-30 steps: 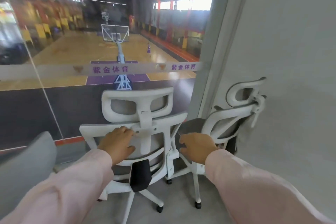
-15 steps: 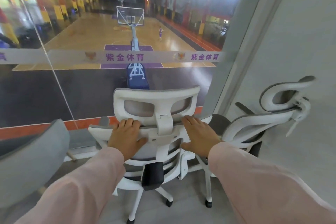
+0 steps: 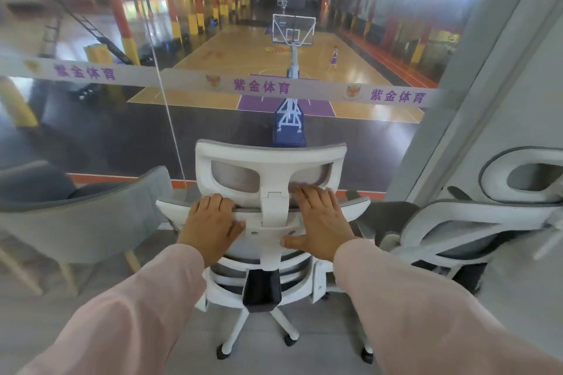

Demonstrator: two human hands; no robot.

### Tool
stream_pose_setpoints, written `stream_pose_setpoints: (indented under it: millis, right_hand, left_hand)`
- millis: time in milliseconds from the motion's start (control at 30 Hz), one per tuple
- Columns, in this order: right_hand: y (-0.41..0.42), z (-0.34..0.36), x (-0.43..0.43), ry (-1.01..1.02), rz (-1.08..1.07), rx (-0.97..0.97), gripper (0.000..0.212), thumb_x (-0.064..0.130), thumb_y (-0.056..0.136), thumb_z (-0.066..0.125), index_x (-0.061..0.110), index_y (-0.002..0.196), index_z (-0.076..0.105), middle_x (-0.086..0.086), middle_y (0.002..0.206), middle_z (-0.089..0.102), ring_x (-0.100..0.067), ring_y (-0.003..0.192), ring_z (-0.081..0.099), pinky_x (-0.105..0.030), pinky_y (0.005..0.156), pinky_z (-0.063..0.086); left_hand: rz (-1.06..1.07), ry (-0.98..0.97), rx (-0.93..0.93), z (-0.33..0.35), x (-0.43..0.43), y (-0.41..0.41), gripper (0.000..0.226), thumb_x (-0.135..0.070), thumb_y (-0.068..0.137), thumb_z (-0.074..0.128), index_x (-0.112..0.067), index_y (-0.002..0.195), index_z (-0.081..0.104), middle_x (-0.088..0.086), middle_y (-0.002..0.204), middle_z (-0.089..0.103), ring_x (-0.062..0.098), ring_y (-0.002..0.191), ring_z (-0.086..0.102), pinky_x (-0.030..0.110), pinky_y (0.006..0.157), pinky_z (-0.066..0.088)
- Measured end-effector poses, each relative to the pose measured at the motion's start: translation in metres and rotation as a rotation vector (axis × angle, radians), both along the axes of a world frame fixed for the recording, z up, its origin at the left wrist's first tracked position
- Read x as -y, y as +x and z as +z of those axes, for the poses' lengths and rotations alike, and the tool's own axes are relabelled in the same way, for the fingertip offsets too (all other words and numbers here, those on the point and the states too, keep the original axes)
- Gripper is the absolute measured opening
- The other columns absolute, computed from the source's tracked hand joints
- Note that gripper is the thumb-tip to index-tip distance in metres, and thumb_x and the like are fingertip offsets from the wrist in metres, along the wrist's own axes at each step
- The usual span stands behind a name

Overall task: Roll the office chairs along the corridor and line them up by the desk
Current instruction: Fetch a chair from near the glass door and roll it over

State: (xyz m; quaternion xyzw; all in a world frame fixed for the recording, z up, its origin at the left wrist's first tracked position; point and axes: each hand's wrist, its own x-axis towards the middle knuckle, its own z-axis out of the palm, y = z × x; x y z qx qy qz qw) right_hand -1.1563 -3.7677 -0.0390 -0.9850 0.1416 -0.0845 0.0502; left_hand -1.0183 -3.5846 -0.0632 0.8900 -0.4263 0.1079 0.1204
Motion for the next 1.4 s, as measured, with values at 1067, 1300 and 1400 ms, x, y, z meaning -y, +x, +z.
stream_pose_setpoints:
  millis: [1067,1300,1400]
  right_hand:
    - [-0.194,0.001,-0.284,0.0,0.219,-0.09,0.111,0.071,0.067,0.063,0.024,0.149,0.007,0.001,0.154,0.013,-0.026,0.142,0.004,-0.044,0.117,0.001]
    - [-0.214,0.005,-0.383,-0.006,0.316,-0.096,0.111,0.072,0.066,0.063,0.026,0.15,0.006,0.003,0.154,0.013,-0.024,0.143,0.004,-0.043,0.117,0.001]
    - [-0.204,0.008,-0.421,0.004,0.379,-0.102,0.11,0.071,0.067,0.064,0.027,0.149,0.007,0.004,0.154,0.015,-0.024,0.142,0.005,-0.042,0.117,0.0]
  left_hand:
    - [0.302,-0.031,0.057,-0.002,-0.349,-0.258,0.048,-0.06,0.073,0.048,-0.017,0.093,0.056,-0.001,0.088,0.056,0.021,0.083,0.053,0.035,0.083,0.046]
    - [0.373,-0.033,0.063,0.001,-0.455,-0.296,0.05,-0.061,0.072,0.046,-0.018,0.094,0.057,-0.001,0.089,0.056,0.021,0.083,0.054,0.035,0.08,0.045]
    - [0.423,-0.031,0.041,0.002,-0.495,-0.301,0.048,-0.06,0.075,0.05,-0.019,0.099,0.055,-0.001,0.095,0.055,0.021,0.089,0.052,0.034,0.085,0.042]
